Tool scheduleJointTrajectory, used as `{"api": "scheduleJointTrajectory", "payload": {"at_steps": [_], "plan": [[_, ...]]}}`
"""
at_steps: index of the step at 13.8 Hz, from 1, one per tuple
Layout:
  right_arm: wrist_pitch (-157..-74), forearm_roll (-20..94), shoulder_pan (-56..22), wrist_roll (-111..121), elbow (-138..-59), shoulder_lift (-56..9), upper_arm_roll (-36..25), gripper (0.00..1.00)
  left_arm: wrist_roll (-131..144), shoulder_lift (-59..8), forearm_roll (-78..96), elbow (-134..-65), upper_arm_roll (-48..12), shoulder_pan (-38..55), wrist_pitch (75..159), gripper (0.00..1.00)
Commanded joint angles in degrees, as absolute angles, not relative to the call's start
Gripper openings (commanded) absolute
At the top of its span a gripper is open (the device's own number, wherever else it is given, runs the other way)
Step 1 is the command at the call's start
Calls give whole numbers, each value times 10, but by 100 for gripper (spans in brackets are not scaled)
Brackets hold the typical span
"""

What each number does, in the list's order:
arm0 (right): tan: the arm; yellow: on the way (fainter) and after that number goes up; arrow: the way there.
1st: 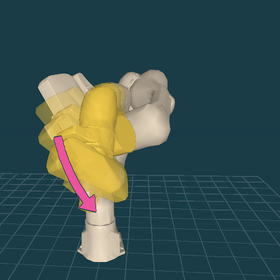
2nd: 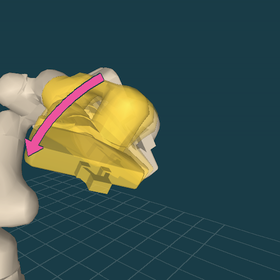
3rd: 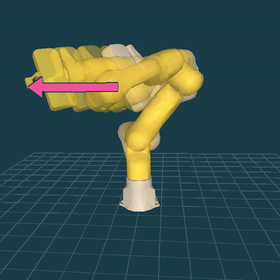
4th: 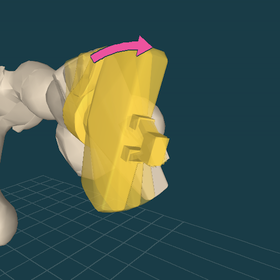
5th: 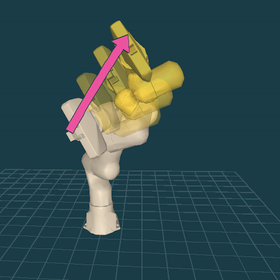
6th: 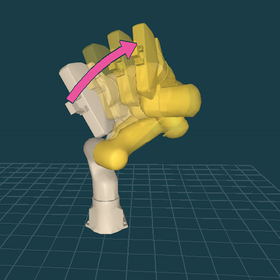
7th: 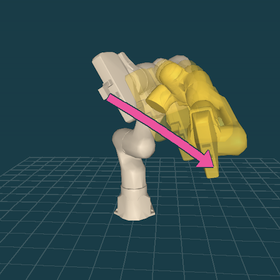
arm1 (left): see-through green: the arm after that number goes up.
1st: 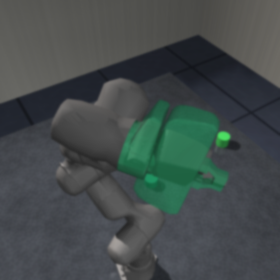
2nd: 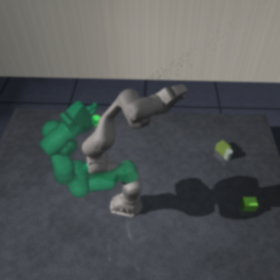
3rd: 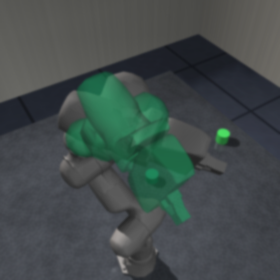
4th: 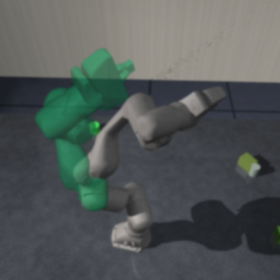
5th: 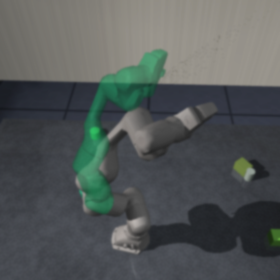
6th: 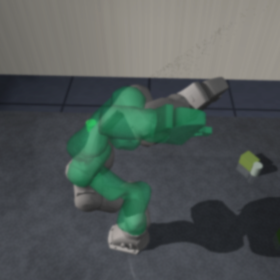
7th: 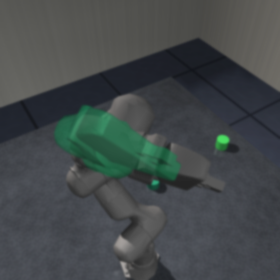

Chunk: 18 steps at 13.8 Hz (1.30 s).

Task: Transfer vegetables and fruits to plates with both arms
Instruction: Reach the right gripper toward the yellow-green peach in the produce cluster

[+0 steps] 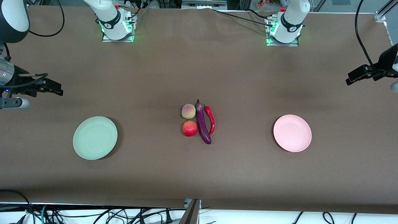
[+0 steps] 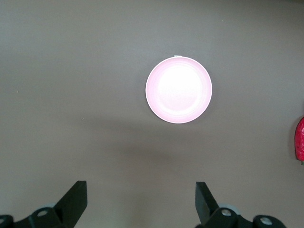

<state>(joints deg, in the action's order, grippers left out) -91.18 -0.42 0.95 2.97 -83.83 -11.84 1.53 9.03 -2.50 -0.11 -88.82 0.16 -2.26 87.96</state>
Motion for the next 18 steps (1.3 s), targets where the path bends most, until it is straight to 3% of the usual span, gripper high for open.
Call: {"api": "scheduleJointTrajectory", "payload": {"at_steps": [1,11,18], "plan": [[-913,-10,4,34,-832,-120,18,100,80,-32,6,-871,4,-21,868,100],[-925,-4,-17,26,-832,-157,18,100,80,-34,6,-871,4,-21,868,100],[-1019,10,-149,-168,-832,-229,18,100,80,-33,6,-870,4,-21,868,100]]}}
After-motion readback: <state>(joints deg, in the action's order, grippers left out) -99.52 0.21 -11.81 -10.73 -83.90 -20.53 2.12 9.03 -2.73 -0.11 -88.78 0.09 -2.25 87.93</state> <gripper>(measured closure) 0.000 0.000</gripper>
